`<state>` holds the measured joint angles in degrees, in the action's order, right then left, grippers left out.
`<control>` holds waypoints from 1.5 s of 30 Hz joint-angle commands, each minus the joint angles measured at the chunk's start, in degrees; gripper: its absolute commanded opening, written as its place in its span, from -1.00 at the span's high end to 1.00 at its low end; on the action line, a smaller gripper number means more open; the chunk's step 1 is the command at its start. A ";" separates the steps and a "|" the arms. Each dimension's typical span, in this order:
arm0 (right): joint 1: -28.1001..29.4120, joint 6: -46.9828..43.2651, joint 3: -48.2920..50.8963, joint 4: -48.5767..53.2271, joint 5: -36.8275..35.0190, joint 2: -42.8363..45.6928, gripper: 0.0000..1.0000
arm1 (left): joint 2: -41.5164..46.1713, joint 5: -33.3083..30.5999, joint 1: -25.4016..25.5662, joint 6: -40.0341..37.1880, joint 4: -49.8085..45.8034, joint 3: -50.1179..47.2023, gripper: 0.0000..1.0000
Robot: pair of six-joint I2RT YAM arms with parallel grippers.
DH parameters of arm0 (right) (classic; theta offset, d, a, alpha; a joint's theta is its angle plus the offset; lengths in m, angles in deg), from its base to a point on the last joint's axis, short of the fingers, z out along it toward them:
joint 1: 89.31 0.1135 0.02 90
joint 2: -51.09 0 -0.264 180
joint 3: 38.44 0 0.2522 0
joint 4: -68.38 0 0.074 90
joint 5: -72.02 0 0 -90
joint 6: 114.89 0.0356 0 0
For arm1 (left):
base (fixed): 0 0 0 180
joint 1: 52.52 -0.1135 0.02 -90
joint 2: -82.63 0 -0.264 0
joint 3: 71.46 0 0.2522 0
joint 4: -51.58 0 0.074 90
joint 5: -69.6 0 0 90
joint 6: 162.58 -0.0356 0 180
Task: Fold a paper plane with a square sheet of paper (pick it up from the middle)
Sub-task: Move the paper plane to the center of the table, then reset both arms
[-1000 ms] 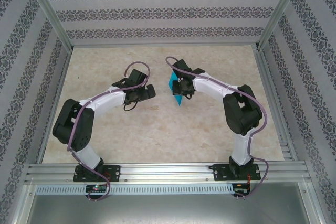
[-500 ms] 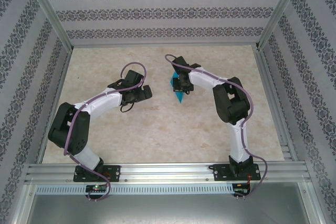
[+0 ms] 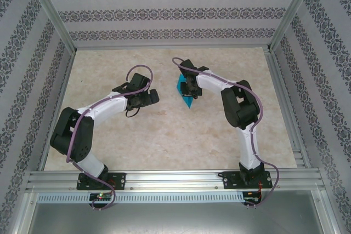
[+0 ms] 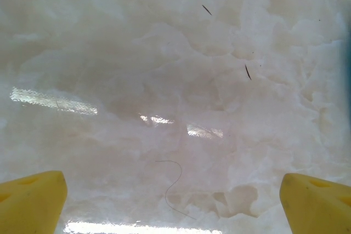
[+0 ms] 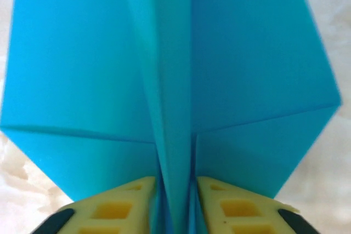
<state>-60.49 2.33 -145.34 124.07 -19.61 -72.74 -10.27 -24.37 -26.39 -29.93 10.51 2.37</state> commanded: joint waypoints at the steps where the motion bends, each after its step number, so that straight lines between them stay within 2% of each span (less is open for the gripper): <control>1: -0.21 1.67 -1.83 1.08 -0.96 8.25 0.29 | 2.61 -1.84 -1.33 -1.58 -2.13 2.96 -1.00; 6: -1.64 2.55 0.13 0.26 -2.44 17.46 -0.04 | 4.83 -6.23 -2.83 -4.09 -5.14 6.45 -1.00; 10: -3.51 1.56 4.74 -2.49 -8.49 26.25 -0.34 | 7.28 -10.23 -5.23 -7.64 -6.39 7.74 -1.00; 17: -10.37 -4.83 23.60 -17.37 -21.14 45.75 -0.93 | 14.87 -17.27 -10.76 -14.22 0.77 0.62 -1.00; 20: -14.16 -7.88 32.70 -24.20 -26.95 52.26 -0.96 | 18.38 -21.09 -12.71 -17.01 6.20 -4.51 -1.00; 26: -23.47 -11.16 47.23 -34.84 -28.88 56.08 -0.96 | 22.12 -27.98 -16.34 -23.25 20.78 -16.27 -1.00; 30: -26.93 -13.08 55.14 -43.34 -28.18 54.27 -0.96 | 21.75 -25.78 -19.22 -26.77 27.76 -21.42 -1.00; 33: -28.48 -15.09 59.22 -50.09 -25.22 51.98 -0.96 | 20.16 -21.15 -21.78 -30.17 33.10 -24.34 -1.00; 37: -28.51 -20.20 63.12 -61.87 -20.54 48.66 -0.96 | 18.80 -14.90 -23.19 -35.96 50.65 -32.12 -1.00; 40: -28.48 -21.91 64.58 -68.77 -16.90 46.00 -0.96 | 17.28 -9.94 -24.81 -37.37 64.31 -37.40 -1.00; 45: -28.55 -24.69 66.50 -76.66 -12.90 44.74 -0.96 | 13.51 -2.30 -26.21 -37.94 70.47 -38.72 -1.00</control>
<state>-88.82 -19.18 -80.25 58.02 -36.66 -27.63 4.24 -33.27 -51.83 -65.07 68.61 -36.45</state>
